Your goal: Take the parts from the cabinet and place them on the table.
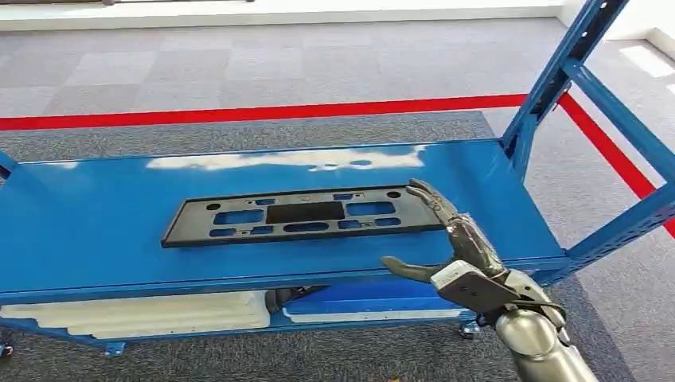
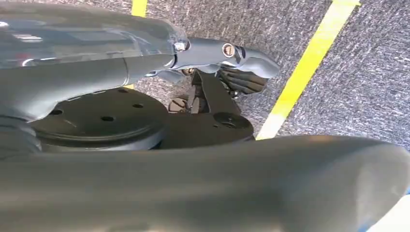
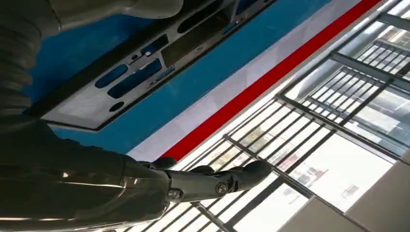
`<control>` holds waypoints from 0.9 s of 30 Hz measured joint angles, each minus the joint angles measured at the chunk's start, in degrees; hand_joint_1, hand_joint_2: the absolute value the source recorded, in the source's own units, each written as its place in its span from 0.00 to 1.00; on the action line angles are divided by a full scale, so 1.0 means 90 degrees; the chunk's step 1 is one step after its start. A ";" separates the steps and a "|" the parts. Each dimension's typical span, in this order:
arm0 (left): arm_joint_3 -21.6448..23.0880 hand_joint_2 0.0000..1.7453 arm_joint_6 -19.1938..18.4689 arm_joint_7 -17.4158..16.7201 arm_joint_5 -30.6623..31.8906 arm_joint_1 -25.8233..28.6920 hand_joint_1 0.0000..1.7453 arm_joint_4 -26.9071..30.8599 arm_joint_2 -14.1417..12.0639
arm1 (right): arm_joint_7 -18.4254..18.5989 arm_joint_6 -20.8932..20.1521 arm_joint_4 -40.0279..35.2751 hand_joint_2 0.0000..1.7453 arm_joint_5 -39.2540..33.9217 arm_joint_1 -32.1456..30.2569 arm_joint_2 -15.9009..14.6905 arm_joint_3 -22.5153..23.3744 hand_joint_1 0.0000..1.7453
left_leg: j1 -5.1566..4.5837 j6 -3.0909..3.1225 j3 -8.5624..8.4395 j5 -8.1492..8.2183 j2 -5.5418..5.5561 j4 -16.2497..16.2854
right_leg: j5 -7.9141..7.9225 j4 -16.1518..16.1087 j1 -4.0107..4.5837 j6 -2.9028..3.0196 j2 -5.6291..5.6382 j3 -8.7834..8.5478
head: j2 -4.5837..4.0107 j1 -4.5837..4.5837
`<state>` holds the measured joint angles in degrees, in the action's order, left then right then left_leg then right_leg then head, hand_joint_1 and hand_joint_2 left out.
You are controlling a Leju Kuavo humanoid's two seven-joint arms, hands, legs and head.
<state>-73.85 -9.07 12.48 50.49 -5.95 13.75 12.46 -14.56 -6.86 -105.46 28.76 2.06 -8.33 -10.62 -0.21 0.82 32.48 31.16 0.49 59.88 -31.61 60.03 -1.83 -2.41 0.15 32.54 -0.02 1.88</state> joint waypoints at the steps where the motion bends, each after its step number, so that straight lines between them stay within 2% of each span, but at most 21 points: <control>1: 0.0000 0.00 0.0000 0.0000 0.0000 0.0000 0.00 0.0000 0.0000 | 0.0000 0.0000 0.0000 1.00 0.0000 0.0000 0.0000 0.0000 0.00 | 0.0000 0.0000 0.0000 0.0000 0.0000 0.0000 | 0.0000 0.0000 0.0000 0.0000 0.0000 0.0000 | 0.0000 0.0000; 27: 0.0000 0.00 0.0000 0.0000 0.0000 0.0000 0.00 0.0000 0.0000 | 0.0000 0.0000 0.0000 1.00 0.0000 0.0000 0.0000 0.0000 0.00 | 0.0000 0.0000 0.0000 0.0000 0.0000 0.0000 | 0.0000 0.0000 0.0000 0.0000 0.0000 0.0000 | 0.0000 0.0000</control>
<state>-73.85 -9.07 12.48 50.49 -5.95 13.75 12.46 -14.56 -6.86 -105.46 28.76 2.06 -8.33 -10.62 -0.22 0.82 32.48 31.16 0.49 59.88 -31.61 60.03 -1.83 -2.41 0.15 32.54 -0.02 1.88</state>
